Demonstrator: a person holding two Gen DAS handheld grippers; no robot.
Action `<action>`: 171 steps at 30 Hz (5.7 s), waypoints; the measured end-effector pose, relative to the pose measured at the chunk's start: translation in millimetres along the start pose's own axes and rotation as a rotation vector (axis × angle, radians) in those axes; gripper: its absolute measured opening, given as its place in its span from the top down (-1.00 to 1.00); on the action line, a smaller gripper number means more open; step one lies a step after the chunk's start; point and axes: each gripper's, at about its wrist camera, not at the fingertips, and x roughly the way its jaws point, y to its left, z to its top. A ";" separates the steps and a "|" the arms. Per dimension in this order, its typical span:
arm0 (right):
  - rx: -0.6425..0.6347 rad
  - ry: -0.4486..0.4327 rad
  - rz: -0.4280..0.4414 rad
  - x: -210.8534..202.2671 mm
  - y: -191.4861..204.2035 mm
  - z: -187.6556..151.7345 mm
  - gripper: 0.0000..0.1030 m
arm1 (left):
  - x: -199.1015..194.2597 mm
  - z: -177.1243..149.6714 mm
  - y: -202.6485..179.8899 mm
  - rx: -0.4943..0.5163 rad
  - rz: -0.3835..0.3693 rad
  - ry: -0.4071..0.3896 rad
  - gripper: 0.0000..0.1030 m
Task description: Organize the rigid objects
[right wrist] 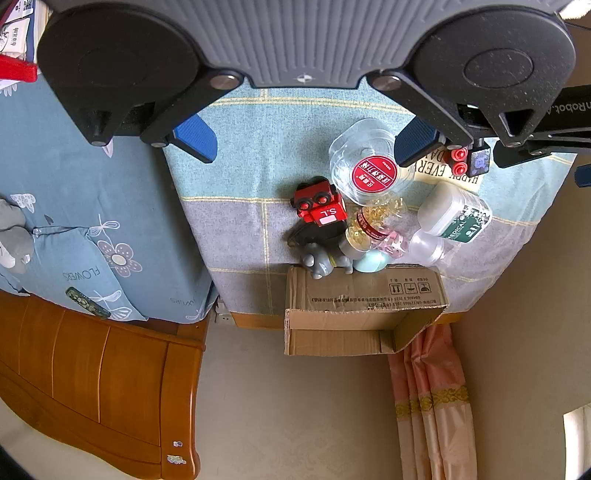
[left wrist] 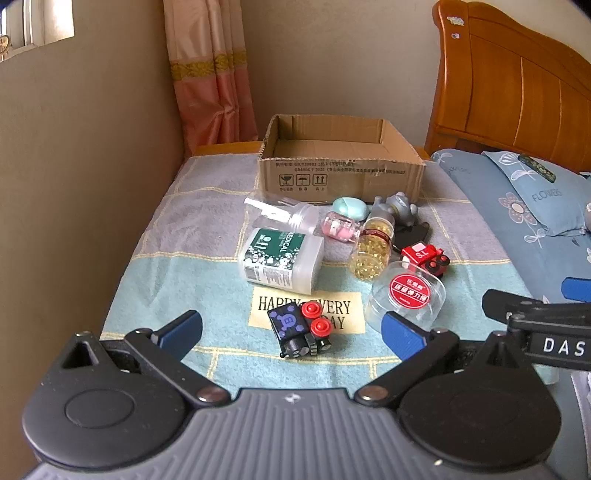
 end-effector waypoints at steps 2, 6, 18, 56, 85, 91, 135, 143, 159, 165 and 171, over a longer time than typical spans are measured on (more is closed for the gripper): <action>0.001 0.000 0.000 0.2 0.5 0.0 -1.00 | -0.3 -0.2 -0.5 0.001 -0.001 0.001 -0.99; 0.001 -0.001 0.001 0.2 0.5 -0.1 -1.00 | -0.2 0.4 0.1 0.000 -0.002 0.002 -0.99; 0.007 -0.004 0.001 -1.7 -0.9 -0.2 -1.00 | -0.4 0.1 0.1 -0.006 -0.007 0.004 -0.99; -0.005 -0.014 0.009 -3.3 2.7 2.0 -1.00 | 0.1 5.6 7.2 -0.026 -0.046 0.006 -0.99; -0.170 0.050 0.240 65.8 -8.1 -3.7 -1.00 | 69.6 4.5 22.2 0.135 -0.177 0.118 -0.99; -0.267 0.082 0.267 89.8 6.7 -10.8 -1.00 | 105.7 0.1 22.1 0.102 -0.175 0.207 -0.99; -0.338 0.046 0.319 125.1 9.5 -26.2 -1.00 | 122.2 -10.5 62.3 0.045 -0.059 0.148 -0.99; -0.346 0.046 0.322 127.8 11.7 -24.4 -1.00 | 119.8 -8.9 48.0 0.121 -0.117 0.146 -0.89; -0.380 0.009 0.378 119.5 20.8 -13.6 -1.00 | 112.6 -6.4 41.7 0.135 -0.153 0.107 -0.09; -0.421 0.014 0.405 124.0 29.6 -8.7 -0.96 | 114.3 -5.5 44.3 0.144 -0.165 0.104 -0.08; -0.469 0.018 0.406 129.1 35.8 -5.8 -0.87 | 115.4 -4.2 46.2 0.149 -0.175 0.105 -0.01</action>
